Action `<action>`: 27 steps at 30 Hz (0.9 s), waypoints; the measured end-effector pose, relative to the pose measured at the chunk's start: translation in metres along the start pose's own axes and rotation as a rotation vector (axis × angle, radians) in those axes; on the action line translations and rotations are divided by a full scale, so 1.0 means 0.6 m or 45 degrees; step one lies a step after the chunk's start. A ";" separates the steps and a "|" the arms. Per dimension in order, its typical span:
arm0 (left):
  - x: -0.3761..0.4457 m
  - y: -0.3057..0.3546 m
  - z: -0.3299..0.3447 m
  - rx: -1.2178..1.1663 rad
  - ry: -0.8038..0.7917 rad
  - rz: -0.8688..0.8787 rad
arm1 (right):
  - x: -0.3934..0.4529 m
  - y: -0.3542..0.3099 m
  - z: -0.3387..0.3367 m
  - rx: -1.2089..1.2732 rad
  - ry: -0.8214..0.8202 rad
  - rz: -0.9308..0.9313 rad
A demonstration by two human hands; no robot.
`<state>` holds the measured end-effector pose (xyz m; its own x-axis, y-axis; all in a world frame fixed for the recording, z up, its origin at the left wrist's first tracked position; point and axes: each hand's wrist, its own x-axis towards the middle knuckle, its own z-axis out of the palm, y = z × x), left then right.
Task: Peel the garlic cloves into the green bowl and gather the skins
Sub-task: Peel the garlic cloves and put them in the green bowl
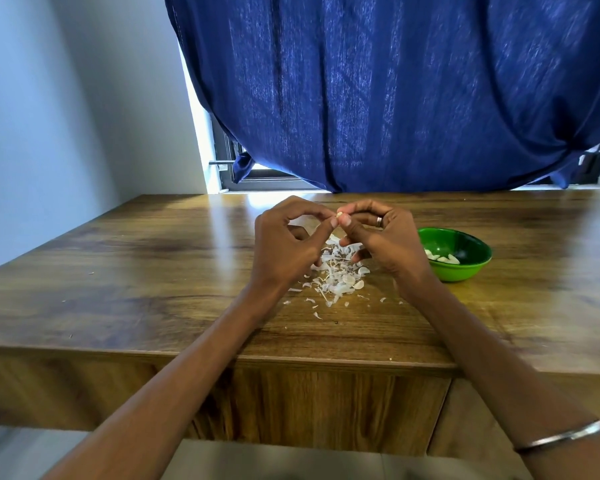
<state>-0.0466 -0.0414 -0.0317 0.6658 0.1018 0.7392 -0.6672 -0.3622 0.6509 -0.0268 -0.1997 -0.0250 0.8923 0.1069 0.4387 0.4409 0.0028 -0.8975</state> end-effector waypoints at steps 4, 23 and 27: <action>0.000 -0.005 -0.001 -0.089 -0.121 -0.149 | -0.001 0.001 -0.002 -0.036 -0.020 0.013; 0.000 -0.008 -0.003 -0.137 -0.196 -0.186 | -0.001 0.000 -0.006 0.028 -0.016 0.006; 0.000 -0.009 -0.005 -0.123 -0.233 -0.188 | -0.003 -0.001 -0.006 -0.021 -0.030 -0.012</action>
<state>-0.0440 -0.0367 -0.0350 0.8017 -0.0260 0.5971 -0.5815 -0.2649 0.7692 -0.0281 -0.2037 -0.0251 0.8857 0.1302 0.4456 0.4509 -0.0126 -0.8925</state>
